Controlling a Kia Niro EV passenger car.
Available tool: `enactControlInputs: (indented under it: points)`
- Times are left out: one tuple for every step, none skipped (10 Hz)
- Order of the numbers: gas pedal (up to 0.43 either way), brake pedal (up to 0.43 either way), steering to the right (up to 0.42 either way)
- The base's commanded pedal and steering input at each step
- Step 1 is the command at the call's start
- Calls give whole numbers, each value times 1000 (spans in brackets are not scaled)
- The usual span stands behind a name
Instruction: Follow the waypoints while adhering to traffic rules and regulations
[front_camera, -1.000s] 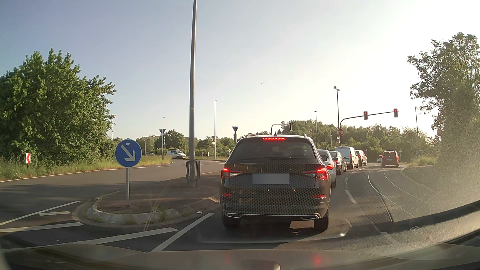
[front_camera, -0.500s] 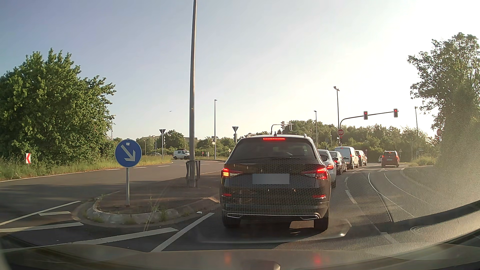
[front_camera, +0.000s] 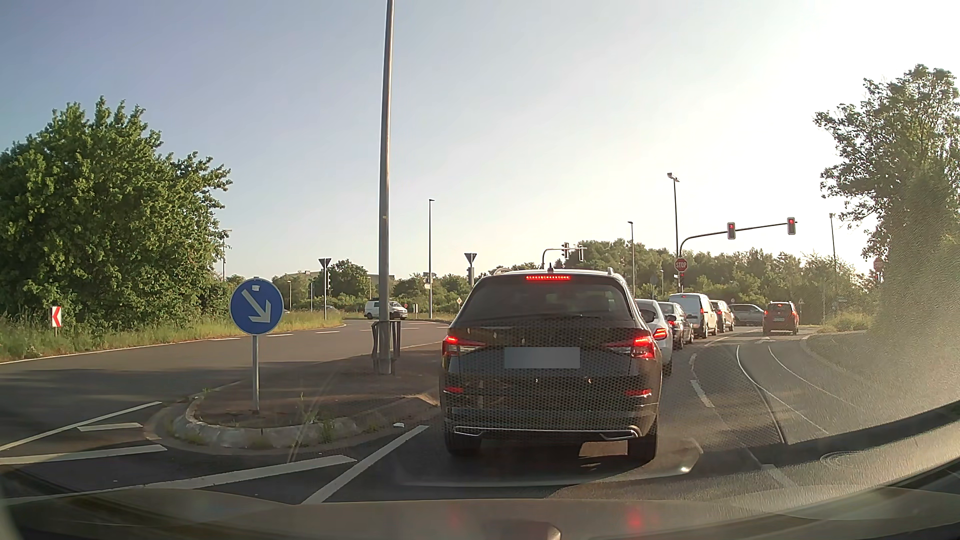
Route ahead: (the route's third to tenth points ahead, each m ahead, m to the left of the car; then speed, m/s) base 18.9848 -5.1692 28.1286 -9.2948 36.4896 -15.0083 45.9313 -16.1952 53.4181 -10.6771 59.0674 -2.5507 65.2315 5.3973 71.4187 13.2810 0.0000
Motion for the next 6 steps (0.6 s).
enactControlInputs:
  points:
    - [0, 421, 52]
    - [0, 421, 52]
    - [0, 427, 52]
    - [0, 421, 52]
    - [0, 415, 52]
    - [0, 421, 52]
